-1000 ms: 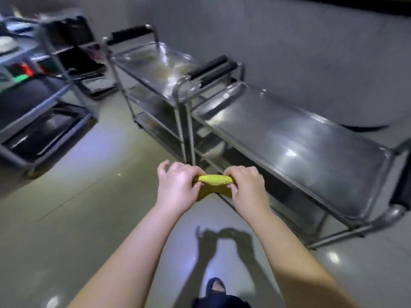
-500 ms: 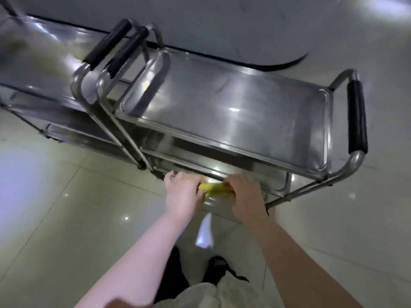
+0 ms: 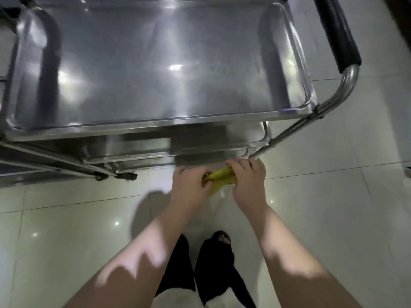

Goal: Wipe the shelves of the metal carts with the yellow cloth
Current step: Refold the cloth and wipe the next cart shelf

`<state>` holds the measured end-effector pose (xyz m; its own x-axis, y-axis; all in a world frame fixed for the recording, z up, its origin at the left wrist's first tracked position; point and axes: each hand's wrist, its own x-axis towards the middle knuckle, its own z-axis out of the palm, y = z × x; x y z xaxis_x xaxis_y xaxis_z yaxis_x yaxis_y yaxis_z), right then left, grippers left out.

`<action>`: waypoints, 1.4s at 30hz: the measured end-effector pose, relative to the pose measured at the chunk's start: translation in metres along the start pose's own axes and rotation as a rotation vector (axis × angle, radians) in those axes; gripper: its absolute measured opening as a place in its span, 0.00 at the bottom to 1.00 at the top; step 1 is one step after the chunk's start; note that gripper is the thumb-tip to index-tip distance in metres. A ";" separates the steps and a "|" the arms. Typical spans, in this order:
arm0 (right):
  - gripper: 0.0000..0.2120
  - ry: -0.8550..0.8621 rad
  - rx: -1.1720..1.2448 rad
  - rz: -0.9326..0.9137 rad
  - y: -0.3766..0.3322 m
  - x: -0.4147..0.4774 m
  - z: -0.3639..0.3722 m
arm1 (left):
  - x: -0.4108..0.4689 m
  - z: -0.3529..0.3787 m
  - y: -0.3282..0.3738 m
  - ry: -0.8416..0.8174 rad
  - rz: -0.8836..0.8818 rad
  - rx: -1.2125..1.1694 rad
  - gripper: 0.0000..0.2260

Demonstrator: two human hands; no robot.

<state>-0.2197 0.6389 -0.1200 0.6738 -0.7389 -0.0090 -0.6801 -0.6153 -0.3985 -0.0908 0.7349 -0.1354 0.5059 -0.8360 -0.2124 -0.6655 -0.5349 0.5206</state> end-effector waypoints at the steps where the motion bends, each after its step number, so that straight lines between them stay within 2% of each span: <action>1: 0.21 0.009 -0.029 0.001 0.015 0.006 0.014 | 0.011 0.019 -0.001 -0.004 -0.006 -0.035 0.08; 3: 0.18 0.020 -0.120 -0.043 0.053 0.026 0.045 | 0.039 0.063 0.002 0.001 -0.030 -0.153 0.09; 6: 0.08 0.044 -0.328 -0.061 0.119 0.070 0.080 | 0.089 0.132 0.019 -0.090 -0.073 -0.364 0.07; 9: 0.09 0.075 -0.512 -0.117 0.165 0.125 0.103 | 0.144 0.185 0.027 -0.086 -0.116 -0.596 0.04; 12: 0.13 0.006 -0.680 -0.150 0.180 0.180 0.131 | 0.193 0.213 0.000 0.034 0.071 -0.482 0.06; 14: 0.26 -0.063 -0.604 -0.124 0.190 0.207 0.162 | 0.220 0.216 -0.035 0.163 0.123 -0.344 0.12; 16: 0.32 -0.113 -0.454 -0.067 0.201 0.219 0.193 | 0.239 0.211 -0.075 0.287 0.147 -0.155 0.15; 21: 0.28 -0.046 -0.261 0.106 0.232 0.215 0.245 | 0.267 0.186 -0.162 0.441 0.140 0.161 0.14; 26: 0.28 -0.165 -0.225 0.159 0.250 0.226 0.246 | 0.299 0.169 -0.202 0.194 0.056 0.452 0.22; 29: 0.26 -0.151 -0.208 0.272 0.261 0.242 0.236 | 0.312 0.165 -0.215 0.157 0.073 0.513 0.24; 32: 0.26 -0.058 -0.219 0.401 0.237 0.256 0.254 | 0.317 0.170 -0.223 0.173 0.118 0.447 0.24; 34: 0.26 -0.042 -0.222 0.313 0.185 0.269 0.281 | 0.319 0.173 -0.227 0.172 0.136 0.421 0.23; 38: 0.24 -0.061 -0.151 -0.047 0.075 0.264 0.344 | 0.320 0.173 -0.234 0.184 0.144 0.415 0.24; 40: 0.23 -0.058 -0.117 -0.091 0.066 0.261 0.348 | 0.320 0.173 -0.237 0.179 0.129 0.407 0.24; 42: 0.24 -0.023 -0.133 -0.064 0.100 0.269 0.332 | 0.320 0.174 -0.240 0.175 0.116 0.410 0.24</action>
<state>-0.0110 0.4699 -0.4664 0.7221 -0.6917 -0.0091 -0.6671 -0.6928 -0.2739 0.1358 0.5747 -0.4721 0.4766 -0.8790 -0.0103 -0.8677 -0.4723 0.1550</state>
